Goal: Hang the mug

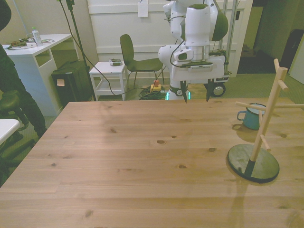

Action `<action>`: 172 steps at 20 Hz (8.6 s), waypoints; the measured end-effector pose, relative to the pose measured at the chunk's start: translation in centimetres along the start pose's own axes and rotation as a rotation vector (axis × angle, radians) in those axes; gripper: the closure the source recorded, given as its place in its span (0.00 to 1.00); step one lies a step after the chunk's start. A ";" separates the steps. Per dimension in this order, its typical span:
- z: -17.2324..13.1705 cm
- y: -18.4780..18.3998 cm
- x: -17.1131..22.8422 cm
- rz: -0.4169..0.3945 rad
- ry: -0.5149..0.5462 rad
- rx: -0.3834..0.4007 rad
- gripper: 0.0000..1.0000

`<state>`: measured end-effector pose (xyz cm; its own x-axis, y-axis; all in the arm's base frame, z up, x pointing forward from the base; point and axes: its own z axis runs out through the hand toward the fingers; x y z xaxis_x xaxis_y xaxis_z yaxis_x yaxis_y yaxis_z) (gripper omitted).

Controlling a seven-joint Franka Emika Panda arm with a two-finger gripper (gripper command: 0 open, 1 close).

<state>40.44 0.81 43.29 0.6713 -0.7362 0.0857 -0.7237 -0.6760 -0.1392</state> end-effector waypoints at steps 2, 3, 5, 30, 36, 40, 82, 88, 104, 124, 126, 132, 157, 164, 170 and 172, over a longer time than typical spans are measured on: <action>0.3 0.0 0.0 0.001 -0.005 -0.004 0.00; 0.5 0.0 0.1 0.001 -0.009 -0.007 0.00; 0.6 -0.2 0.3 0.003 -0.013 -0.009 0.00; -9.2 -17.4 -5.8 -0.084 0.065 -0.002 0.00; -8.5 -20.7 -10.1 -0.113 0.077 -0.023 0.00; -7.4 -22.4 -12.6 -0.136 0.079 -0.037 0.00; 3.8 -26.8 -19.9 -0.401 0.020 -0.207 0.00; 4.6 -27.4 -20.3 -0.415 0.006 -0.217 0.00; 7.4 -28.2 -21.4 -0.435 -0.029 -0.248 1.00; 7.0 -28.2 -20.7 -0.423 -0.020 -0.243 1.00; 7.0 -28.2 -20.7 -0.423 -0.020 -0.243 1.00; 6.9 -28.2 -20.7 -0.423 -0.020 -0.242 1.00; 2.8 -27.6 -17.4 -0.405 0.002 -0.196 1.00; 0.8 -27.1 -15.8 -0.387 0.015 -0.184 1.00; -0.9 -26.6 -15.1 -0.367 0.023 -0.184 1.00; -1.6 -26.3 -14.7 -0.348 0.023 -0.188 1.00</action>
<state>49.39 29.37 47.30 0.8793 -0.4614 0.1181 -0.4719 -0.8775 0.0849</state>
